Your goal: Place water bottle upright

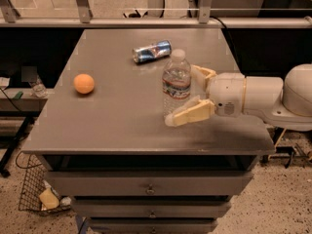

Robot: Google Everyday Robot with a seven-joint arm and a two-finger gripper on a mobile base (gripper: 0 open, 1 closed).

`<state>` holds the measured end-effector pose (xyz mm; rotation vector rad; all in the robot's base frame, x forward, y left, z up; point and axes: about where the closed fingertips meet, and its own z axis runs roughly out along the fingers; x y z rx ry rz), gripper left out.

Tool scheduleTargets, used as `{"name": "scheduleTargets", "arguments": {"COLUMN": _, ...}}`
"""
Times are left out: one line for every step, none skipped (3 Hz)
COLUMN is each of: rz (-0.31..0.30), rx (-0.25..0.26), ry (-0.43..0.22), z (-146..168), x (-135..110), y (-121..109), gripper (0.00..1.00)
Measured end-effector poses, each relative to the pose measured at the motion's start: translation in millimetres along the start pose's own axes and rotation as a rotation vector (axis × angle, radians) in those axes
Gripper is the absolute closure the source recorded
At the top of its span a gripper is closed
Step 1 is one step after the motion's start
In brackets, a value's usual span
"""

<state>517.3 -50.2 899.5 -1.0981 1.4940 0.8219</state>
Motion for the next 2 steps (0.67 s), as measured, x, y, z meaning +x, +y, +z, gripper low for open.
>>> {"name": "scheduleTargets", "arguments": {"rz": -0.027, "rx": -0.005, "ry": 0.057, "z": -14.2, "x": -21.2, "y": -13.2, "gripper": 0.0}}
{"name": "scheduleTargets", "arguments": {"rz": -0.083, "rx": 0.001, "ry": 0.184, "z": -35.0, "x": -52.9, "y": -25.5, "gripper": 0.0}}
